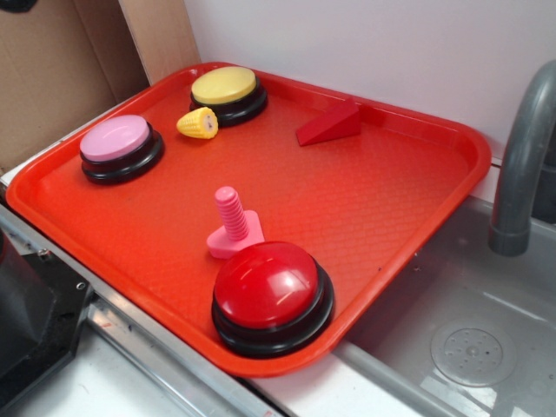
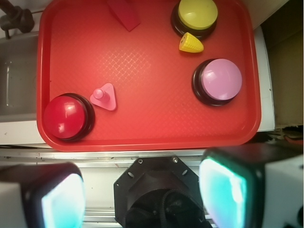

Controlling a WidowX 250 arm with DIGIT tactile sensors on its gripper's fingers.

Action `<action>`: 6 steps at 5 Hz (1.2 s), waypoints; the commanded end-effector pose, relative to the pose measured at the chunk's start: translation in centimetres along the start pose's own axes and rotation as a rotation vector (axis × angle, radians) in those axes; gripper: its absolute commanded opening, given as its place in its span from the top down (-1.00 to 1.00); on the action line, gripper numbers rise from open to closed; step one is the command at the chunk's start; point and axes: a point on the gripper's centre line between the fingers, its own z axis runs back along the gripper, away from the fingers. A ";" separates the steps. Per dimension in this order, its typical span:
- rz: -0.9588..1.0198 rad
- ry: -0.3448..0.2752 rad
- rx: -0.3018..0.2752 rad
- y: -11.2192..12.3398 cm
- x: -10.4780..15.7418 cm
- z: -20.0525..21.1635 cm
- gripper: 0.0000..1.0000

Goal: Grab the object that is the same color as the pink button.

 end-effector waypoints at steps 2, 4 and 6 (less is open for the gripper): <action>0.053 -0.055 -0.031 -0.1 0.3 -1.1 -1.00; 0.170 -0.124 -0.021 -1.3 1.6 -4.3 -1.00; 0.297 -0.109 0.045 -4.3 3.8 -8.8 -1.00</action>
